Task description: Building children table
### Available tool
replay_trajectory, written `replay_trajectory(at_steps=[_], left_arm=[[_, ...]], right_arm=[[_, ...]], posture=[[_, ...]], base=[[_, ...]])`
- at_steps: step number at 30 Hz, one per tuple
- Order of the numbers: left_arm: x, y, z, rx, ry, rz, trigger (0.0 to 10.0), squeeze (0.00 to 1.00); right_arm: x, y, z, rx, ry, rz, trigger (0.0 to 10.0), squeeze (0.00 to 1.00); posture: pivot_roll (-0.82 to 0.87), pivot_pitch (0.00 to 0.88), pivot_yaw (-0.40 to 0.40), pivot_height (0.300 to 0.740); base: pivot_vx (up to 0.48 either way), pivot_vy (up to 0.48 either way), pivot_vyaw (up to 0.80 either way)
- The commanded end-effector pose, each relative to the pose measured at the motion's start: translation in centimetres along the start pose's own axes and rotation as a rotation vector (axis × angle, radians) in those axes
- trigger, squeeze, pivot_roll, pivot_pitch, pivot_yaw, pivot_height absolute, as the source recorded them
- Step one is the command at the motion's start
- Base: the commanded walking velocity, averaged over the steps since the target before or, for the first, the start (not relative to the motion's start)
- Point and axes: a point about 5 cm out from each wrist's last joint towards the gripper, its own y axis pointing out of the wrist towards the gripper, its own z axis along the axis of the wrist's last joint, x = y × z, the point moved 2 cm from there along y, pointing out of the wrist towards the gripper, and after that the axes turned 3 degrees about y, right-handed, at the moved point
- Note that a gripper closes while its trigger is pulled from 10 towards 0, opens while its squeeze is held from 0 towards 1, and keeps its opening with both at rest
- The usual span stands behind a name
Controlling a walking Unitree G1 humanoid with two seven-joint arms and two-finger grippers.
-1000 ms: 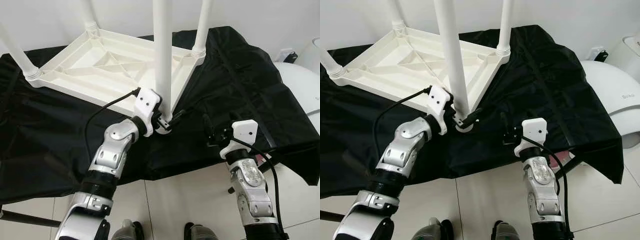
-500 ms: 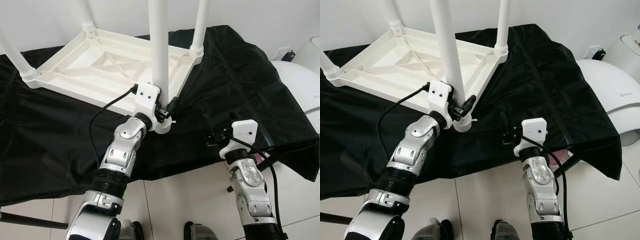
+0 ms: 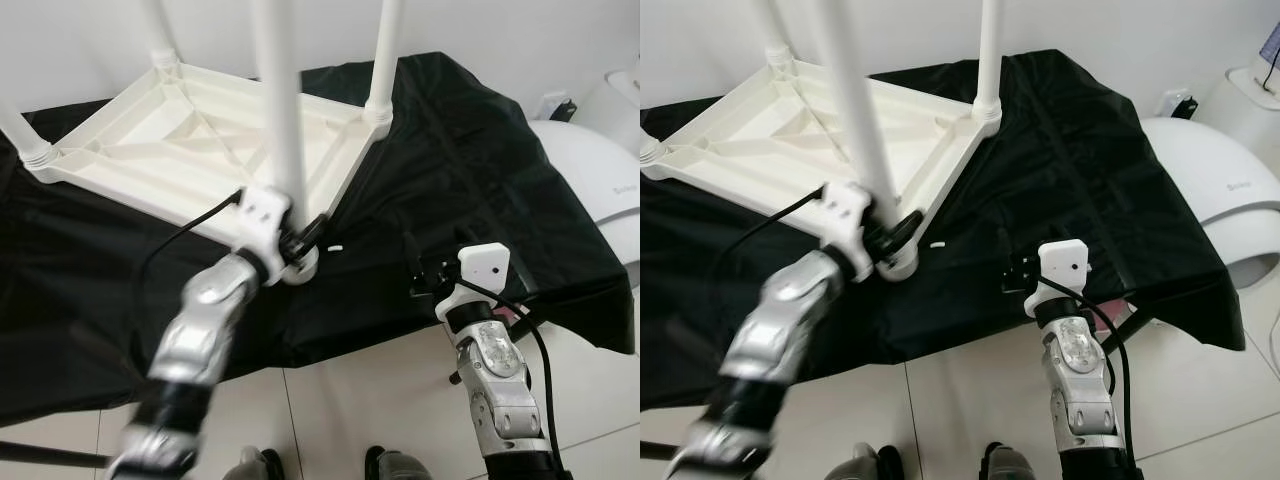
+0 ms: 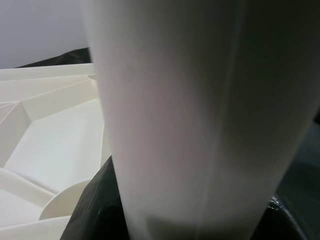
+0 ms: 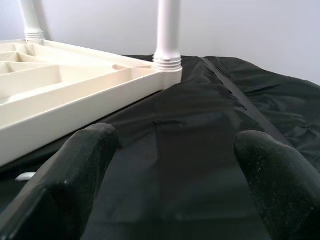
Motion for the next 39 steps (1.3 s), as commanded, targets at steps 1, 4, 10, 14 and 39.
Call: replay_trajectory(at_steps=[1, 4, 10, 14, 39], left_arm=[[0.5, -0.4, -1.1, -0.057, 0.005, -0.032, 10.0, 0.00], [1.3, -3.0, -1.7, -0.082, 0.008, -0.156, 10.0, 0.00], [1.7, -5.3, -1.7, -0.097, -0.005, -0.253, 10.0, 0.00], [1.7, -7.1, -1.6, -0.130, -0.026, -0.313, 10.0, 0.00], [2.9, -11.1, 0.9, -0.156, 0.012, -0.390, 10.0, 0.00]], right_arm=[[-0.4, -0.1, -0.4, -0.015, 0.012, 0.011, 10.0, 0.00], [-0.6, 0.1, -0.4, -0.014, 0.016, 0.022, 10.0, 0.00], [-0.6, 0.3, -0.4, -0.015, 0.017, 0.034, 10.0, 0.00], [-0.5, 0.7, -0.3, -0.014, 0.005, 0.052, 10.0, 0.00], [2.1, 10.4, 4.3, 0.046, -0.004, 0.294, 10.0, 0.00]], posture=[[-0.11, 0.154, 0.080, 0.740], [-0.09, 0.154, 0.074, 0.740], [-0.07, 0.157, 0.064, 0.740], [-0.06, 0.158, 0.058, 0.740], [0.03, 0.177, -0.013, 0.740]], base=[[0.000, 0.000, 0.00], [0.000, 0.000, 0.00], [0.000, 0.000, 0.00], [0.000, 0.000, 0.00], [0.000, 0.000, 0.00]])
